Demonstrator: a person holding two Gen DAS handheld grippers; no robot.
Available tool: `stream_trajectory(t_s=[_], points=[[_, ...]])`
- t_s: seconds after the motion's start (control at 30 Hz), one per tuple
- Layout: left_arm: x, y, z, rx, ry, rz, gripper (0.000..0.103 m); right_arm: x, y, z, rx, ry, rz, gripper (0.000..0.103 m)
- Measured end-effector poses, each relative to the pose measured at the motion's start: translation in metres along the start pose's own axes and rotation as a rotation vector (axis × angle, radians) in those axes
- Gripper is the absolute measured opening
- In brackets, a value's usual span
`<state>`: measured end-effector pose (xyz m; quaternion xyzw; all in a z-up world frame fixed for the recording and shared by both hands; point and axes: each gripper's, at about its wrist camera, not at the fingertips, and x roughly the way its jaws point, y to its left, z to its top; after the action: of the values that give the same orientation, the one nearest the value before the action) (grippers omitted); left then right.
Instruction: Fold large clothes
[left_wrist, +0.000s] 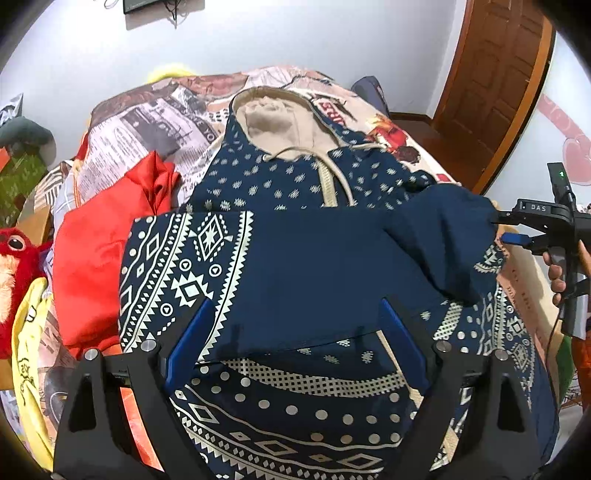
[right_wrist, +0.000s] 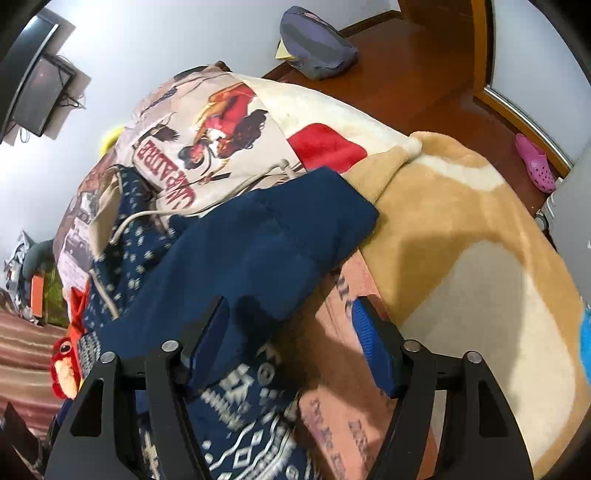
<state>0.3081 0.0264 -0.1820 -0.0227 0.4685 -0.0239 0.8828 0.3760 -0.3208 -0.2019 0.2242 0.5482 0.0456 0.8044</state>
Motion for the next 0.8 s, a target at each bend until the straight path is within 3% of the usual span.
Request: stream_trajectory(t_s=[0.07,0.17,0.23,0.43,0.6,0.8], points=[[0.006,0.003,0.0,-0.011,0.012,0.004,0.09,0.007,0.003,0.002,-0.028,-0.027,-0.015,0.039],[0.011,0.009,-0.001,-0.03,0.018,0.01,0.09,0.017,0.005,0.006,-0.033,-0.031,-0.03,0.026],[0.01,0.012,-0.001,-0.042,0.014,0.013,0.09,0.018,0.008,0.008,-0.036,-0.037,-0.025,0.009],[-0.002,0.026,-0.001,-0.063,-0.017,0.021,0.09,-0.02,0.044,0.008,-0.161,-0.108,-0.007,0.009],[-0.023,0.039,-0.004,-0.067,-0.057,0.029,0.09,-0.072,0.121,-0.009,-0.374,-0.185,0.003,0.008],[-0.063,0.069,-0.014,-0.08,-0.134,0.053,0.09,-0.095,0.219,-0.046,-0.537,-0.195,0.109,0.008]])
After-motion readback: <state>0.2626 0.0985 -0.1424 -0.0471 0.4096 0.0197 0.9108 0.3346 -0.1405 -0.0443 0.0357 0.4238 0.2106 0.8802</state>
